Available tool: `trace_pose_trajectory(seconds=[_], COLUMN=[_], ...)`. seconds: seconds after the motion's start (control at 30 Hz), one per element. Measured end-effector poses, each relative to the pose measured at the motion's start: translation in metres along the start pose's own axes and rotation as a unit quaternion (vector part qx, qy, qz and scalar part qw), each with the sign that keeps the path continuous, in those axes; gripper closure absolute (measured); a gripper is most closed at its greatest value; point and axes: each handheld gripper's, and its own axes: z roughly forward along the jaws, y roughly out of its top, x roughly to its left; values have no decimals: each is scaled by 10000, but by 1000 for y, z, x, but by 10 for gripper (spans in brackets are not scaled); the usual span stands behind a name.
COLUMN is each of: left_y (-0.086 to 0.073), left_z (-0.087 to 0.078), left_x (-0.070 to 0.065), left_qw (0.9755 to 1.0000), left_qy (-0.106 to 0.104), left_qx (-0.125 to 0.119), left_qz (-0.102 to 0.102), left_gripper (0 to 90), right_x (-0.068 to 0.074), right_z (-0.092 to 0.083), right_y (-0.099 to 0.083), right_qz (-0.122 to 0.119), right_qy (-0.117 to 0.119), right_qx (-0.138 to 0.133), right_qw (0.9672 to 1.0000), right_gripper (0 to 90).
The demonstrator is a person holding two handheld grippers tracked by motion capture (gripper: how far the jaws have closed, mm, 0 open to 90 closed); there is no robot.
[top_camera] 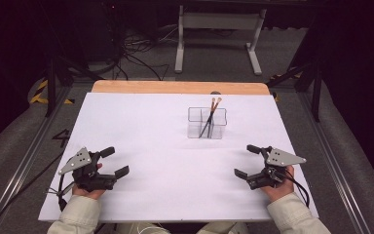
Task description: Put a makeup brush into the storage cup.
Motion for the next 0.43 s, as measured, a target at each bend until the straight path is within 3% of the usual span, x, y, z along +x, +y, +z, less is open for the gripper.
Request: trace_pose_trajectory(seconds=[0.1, 0.37, 0.43], left_y=[0, 0, 0], left_z=[-1, 1, 2], left_x=[0, -2, -1], left_qw=[10000, 10000, 10000], left_qy=[20, 30, 33], left_qx=[-7, 54, 26], left_qz=[-10, 72, 70], left_gripper=[39, 39, 38], right_x=[-1, 0, 0], right_z=[-2, -1, -1], right_y=[-1, -2, -2], right_qz=[46, 35, 129], right_qy=[-16, -12, 13], right_qx=[-113, -64, -91], right_qw=[9999, 10000, 9999], right_gripper=[1, 1, 1])
